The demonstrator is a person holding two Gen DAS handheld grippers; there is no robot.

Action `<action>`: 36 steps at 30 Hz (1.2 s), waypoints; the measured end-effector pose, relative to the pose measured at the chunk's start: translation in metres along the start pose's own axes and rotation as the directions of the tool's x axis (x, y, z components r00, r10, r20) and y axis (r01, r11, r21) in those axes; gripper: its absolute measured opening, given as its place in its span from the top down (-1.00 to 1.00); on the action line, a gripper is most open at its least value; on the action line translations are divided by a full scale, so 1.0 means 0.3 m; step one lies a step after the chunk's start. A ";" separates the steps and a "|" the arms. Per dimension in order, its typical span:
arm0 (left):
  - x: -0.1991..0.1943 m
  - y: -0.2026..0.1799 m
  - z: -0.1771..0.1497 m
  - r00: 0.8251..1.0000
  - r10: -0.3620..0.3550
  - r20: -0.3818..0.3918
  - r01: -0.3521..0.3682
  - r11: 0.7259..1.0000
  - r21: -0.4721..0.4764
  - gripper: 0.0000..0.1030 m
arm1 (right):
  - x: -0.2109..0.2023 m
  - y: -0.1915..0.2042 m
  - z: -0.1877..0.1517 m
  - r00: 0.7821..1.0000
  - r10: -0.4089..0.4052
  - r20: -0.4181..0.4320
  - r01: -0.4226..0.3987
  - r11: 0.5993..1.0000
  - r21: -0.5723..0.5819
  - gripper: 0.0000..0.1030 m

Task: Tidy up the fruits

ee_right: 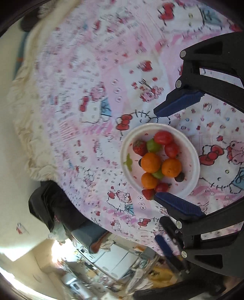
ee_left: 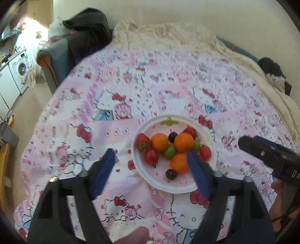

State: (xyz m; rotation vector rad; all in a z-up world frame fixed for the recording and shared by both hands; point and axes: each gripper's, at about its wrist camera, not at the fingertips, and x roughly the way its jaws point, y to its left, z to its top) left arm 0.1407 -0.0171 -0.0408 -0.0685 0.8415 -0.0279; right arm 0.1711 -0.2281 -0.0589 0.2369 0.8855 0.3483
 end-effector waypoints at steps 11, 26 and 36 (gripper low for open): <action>-0.204 0.062 -0.035 0.995 0.037 0.088 -0.036 0.999 -0.014 -0.99 | -0.200 0.113 -0.121 0.991 -0.043 0.128 0.058 0.991 -0.118 -1.00; -0.291 0.028 -0.145 0.989 -0.012 0.145 0.006 0.999 0.040 -0.99 | -0.297 0.137 -0.218 0.973 -0.102 0.208 0.120 0.990 -0.075 -1.00; -0.252 0.057 -0.144 0.993 -0.005 0.122 0.006 1.000 -0.009 -0.99 | -0.243 0.116 -0.209 0.977 -0.117 0.179 0.127 0.991 -0.048 -1.00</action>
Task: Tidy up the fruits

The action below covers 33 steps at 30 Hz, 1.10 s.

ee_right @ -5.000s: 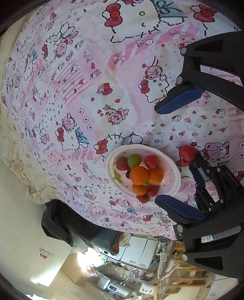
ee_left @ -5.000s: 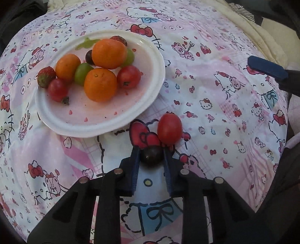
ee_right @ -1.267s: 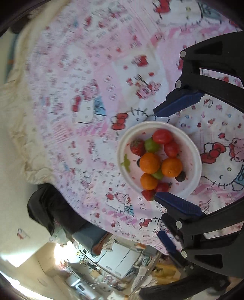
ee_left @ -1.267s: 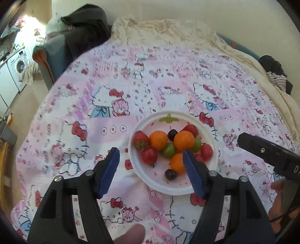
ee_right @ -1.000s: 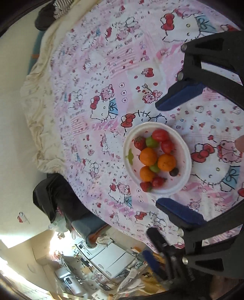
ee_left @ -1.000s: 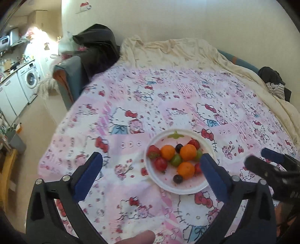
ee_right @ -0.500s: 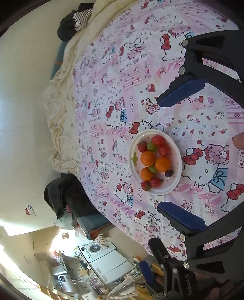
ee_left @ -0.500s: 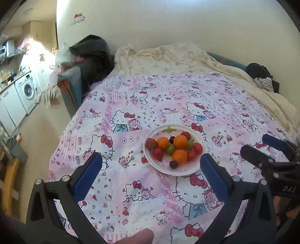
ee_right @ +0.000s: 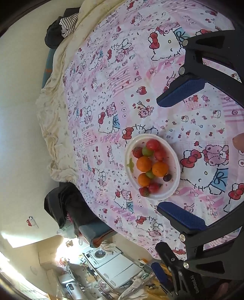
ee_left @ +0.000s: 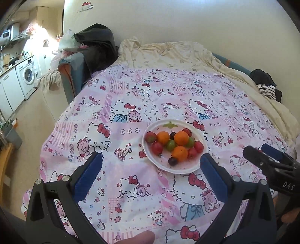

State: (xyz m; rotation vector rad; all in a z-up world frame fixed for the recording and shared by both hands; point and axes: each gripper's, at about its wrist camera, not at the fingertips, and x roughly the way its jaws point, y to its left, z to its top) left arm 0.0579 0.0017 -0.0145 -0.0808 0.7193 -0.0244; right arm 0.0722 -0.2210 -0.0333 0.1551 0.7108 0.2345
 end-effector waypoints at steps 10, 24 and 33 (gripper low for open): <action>0.004 0.005 0.001 1.000 -0.002 -0.008 0.002 1.000 -0.007 -0.99 | 0.002 0.010 -0.007 1.000 -0.001 -0.004 0.001 1.000 -0.014 -1.00; 0.004 -0.001 -0.005 1.000 -0.003 -0.010 0.003 1.000 -0.006 -0.99 | -0.004 0.028 -0.010 1.000 -0.006 -0.005 0.006 0.999 -0.045 -1.00; 0.002 0.001 -0.005 1.000 -0.007 -0.013 0.007 1.000 -0.012 -0.99 | -0.002 0.027 -0.011 1.000 0.002 -0.012 -0.003 0.999 -0.036 -1.00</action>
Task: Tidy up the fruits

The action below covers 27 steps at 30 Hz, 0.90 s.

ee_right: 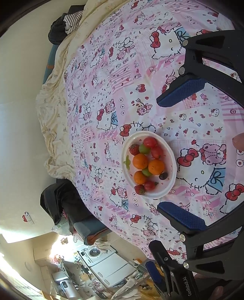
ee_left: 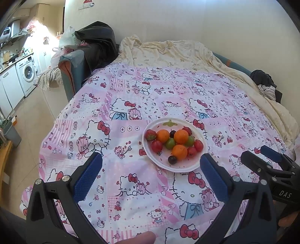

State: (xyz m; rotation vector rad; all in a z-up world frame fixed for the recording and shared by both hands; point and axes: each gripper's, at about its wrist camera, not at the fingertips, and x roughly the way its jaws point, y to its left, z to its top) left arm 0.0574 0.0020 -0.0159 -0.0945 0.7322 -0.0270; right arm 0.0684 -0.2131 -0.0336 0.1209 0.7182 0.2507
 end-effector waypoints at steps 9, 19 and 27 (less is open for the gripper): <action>-0.001 0.001 0.001 1.000 0.001 0.001 -0.001 1.000 -0.001 -0.99 | 0.000 0.002 -0.001 1.000 -0.003 0.001 0.003 1.000 -0.002 -1.00; -0.003 0.002 0.004 1.000 -0.001 0.002 0.001 1.000 -0.004 -0.99 | 0.001 -0.003 0.004 1.000 -0.003 0.003 0.003 1.000 -0.005 -1.00; -0.006 0.006 0.003 1.000 -0.001 0.002 0.001 1.000 -0.008 -0.99 | 0.001 -0.002 0.003 1.000 -0.001 0.001 0.001 1.000 -0.003 -1.00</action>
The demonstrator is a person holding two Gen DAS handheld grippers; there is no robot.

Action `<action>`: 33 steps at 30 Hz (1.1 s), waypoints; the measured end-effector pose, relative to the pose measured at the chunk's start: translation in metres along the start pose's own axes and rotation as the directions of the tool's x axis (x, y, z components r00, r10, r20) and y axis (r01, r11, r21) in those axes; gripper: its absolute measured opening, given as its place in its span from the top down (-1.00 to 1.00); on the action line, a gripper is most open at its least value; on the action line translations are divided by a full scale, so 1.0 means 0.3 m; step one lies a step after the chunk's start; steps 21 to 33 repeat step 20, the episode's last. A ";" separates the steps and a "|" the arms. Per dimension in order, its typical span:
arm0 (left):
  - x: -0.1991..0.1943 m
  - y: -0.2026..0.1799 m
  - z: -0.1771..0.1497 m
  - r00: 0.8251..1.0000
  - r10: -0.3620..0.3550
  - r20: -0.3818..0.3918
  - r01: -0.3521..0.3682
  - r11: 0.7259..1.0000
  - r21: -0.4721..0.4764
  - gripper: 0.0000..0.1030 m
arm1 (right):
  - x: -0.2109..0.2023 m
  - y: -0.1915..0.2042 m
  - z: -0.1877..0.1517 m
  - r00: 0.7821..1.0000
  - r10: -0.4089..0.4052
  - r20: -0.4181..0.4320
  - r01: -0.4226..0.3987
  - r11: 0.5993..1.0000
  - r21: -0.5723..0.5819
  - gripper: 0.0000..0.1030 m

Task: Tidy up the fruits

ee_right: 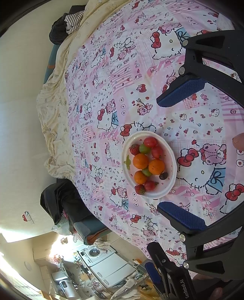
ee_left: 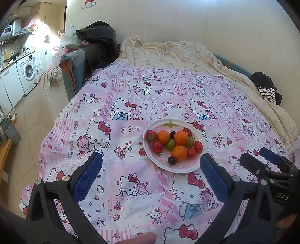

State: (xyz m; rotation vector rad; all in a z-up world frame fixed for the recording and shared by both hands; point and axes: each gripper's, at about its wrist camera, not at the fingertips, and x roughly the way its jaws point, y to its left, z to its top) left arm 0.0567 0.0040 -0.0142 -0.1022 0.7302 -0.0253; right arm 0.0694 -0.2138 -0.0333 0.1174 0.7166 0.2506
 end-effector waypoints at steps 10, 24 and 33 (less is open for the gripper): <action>-0.004 -0.001 -0.002 1.000 -0.003 0.001 0.003 1.000 -0.001 -0.99 | -0.001 0.001 -0.001 1.000 0.000 0.000 0.000 1.000 -0.002 -1.00; -0.002 -0.011 -0.009 1.000 -0.008 -0.003 0.008 1.000 -0.004 -0.99 | 0.000 -0.001 0.000 1.000 0.005 -0.002 -0.005 1.000 -0.003 -1.00; -0.002 -0.011 -0.009 1.000 -0.008 -0.003 0.008 1.000 -0.004 -0.99 | 0.000 -0.001 0.000 1.000 0.005 -0.002 -0.005 1.000 -0.003 -1.00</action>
